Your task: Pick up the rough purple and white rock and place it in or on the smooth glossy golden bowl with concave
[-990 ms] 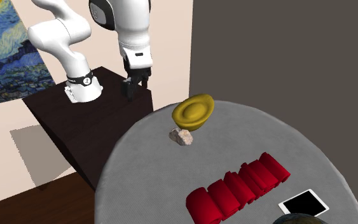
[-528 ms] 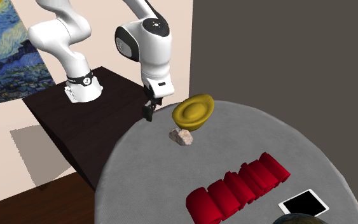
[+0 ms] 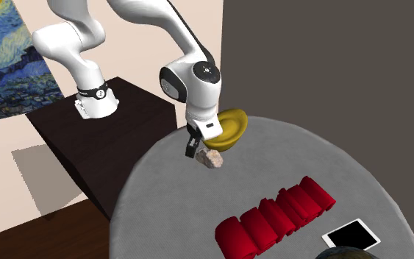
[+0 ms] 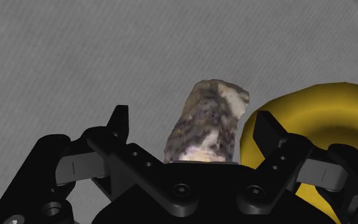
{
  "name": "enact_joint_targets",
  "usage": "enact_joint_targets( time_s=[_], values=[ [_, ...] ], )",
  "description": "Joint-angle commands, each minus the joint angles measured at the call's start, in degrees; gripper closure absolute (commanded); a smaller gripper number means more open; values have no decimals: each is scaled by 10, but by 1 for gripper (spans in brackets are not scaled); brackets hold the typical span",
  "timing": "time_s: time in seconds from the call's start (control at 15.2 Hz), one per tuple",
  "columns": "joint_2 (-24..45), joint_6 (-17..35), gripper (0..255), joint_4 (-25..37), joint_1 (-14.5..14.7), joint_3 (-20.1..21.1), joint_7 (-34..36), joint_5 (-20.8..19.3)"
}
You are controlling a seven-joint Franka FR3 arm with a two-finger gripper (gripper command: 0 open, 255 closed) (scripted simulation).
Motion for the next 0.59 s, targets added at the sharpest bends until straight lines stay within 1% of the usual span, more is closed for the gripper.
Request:
enact_joint_targets(
  time_s=[0.0, 0.46, 0.53],
  values=[
    [31, -1, 0, 30, 0, 3, -3, 2],
    [68, 47, 0, 19, 2, 6, -6, 6],
    [68, 47, 0, 19, 2, 6, -6, 6]
  ],
)
